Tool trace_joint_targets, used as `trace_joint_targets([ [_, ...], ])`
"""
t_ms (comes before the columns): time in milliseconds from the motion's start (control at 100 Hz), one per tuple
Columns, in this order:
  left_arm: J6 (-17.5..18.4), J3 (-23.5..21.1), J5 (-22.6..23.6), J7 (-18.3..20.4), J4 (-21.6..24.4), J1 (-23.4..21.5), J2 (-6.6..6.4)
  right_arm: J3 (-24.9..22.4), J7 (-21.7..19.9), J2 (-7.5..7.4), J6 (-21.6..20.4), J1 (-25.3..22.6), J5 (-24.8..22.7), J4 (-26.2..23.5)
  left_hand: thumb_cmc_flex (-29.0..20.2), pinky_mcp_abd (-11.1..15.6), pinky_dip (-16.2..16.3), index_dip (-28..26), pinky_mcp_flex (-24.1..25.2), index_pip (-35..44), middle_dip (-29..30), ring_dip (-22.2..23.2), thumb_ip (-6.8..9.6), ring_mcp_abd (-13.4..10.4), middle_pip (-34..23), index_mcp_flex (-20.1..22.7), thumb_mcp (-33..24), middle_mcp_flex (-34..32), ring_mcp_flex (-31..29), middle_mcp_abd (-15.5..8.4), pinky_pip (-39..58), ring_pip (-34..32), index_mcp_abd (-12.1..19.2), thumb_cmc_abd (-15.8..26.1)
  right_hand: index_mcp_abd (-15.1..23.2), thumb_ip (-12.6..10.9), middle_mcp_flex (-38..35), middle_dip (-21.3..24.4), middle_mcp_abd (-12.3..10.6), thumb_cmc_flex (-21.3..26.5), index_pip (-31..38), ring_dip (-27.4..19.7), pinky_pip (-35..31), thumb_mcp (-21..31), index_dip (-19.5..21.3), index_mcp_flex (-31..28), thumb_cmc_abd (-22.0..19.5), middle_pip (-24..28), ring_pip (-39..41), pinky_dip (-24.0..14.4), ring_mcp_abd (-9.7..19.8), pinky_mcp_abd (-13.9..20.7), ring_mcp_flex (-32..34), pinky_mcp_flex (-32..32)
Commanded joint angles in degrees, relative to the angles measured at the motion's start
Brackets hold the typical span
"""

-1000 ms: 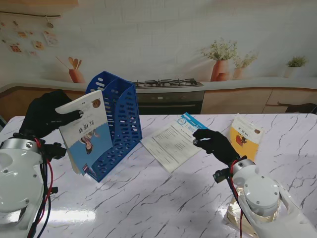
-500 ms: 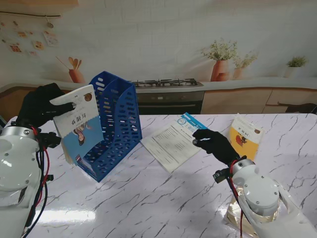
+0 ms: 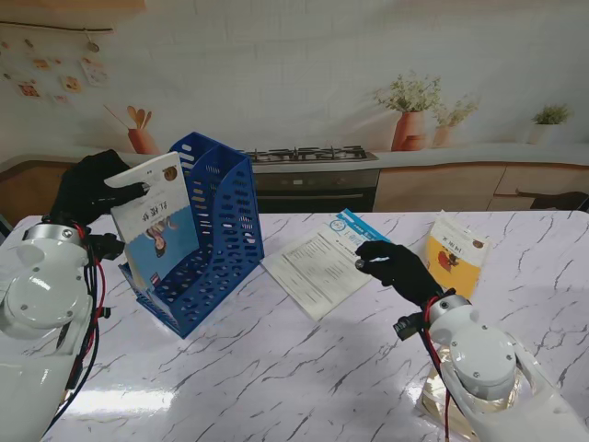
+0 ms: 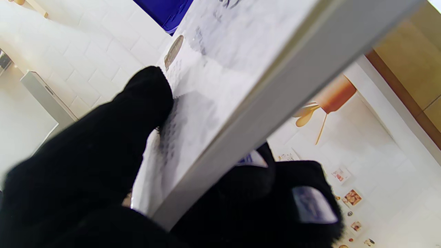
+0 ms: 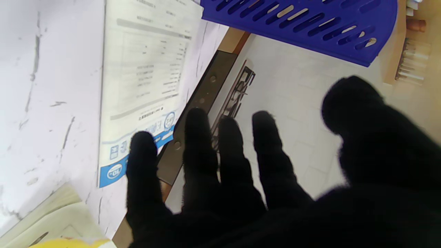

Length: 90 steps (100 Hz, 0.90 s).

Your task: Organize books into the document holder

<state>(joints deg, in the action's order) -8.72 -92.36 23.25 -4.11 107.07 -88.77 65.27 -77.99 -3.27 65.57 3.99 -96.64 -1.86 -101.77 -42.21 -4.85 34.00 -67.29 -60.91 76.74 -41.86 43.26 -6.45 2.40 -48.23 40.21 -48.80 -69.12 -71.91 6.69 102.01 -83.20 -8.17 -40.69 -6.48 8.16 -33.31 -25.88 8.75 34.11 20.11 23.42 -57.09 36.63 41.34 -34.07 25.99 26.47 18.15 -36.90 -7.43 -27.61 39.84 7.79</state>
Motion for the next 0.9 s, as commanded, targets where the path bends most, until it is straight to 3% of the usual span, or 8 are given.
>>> trace_joint_targets([
  [0, 1.69, 0.84, -0.40, 0.03, -0.91, 1.22, 0.55, 0.38, -0.01, 0.32, 0.37, -0.24, 0.08, -0.06, -2.06, 6.60, 0.32, -2.78, -1.77, 4.46, -0.49, -0.11, 3.83, -1.64, -2.61, -0.13, -7.96, -5.30, -1.08, 2.84, 14.60, -4.38, 1.63, 4.19, 0.87, -2.27, -0.05, 0.13, -1.86, -1.01, -0.37, 0.23, 0.37, -0.26, -0.18, 0.57, -0.16, -0.75, -1.07, 0.13, 0.98, 0.75, -0.27, -0.54],
  [390, 5.05, 5.78, -0.82, -3.24, -9.54, 7.17, 1.20, -0.13, 0.36, 0.41, 1.11, -0.45, -0.04, -0.36, -1.30, 6.60, 0.30, -2.51, -1.77, 4.55, -0.45, -0.10, 3.61, -1.90, -2.38, 0.24, -8.83, -5.70, -1.10, 2.40, 14.60, -4.32, 2.46, 3.80, 0.63, -2.07, -0.26, 0.04, -1.56, -1.40, -0.29, 0.41, 0.03, 0.75, -0.28, 0.28, 0.03, -0.76, -0.79, -0.10, 0.81, 0.44, 0.06, -0.47],
  [890, 14.29, 9.59, -0.76, -7.95, -20.75, 11.36, 1.98, -0.49, 0.33, 0.43, 2.27, -0.85, -0.08, -0.82, 0.13, 6.58, 0.25, -2.75, -1.75, 4.70, -0.45, -0.14, 3.28, -2.12, -2.32, 0.33, -9.58, -5.83, -1.09, 1.12, 14.50, -4.31, 4.31, 3.62, 0.41, -2.24, 0.61, 0.09, -1.63, -0.20, -0.62, 0.32, 0.66, -1.43, -0.41, 0.94, -1.24, -0.82, -1.07, 0.16, 1.01, 1.08, -0.83, -0.97],
])
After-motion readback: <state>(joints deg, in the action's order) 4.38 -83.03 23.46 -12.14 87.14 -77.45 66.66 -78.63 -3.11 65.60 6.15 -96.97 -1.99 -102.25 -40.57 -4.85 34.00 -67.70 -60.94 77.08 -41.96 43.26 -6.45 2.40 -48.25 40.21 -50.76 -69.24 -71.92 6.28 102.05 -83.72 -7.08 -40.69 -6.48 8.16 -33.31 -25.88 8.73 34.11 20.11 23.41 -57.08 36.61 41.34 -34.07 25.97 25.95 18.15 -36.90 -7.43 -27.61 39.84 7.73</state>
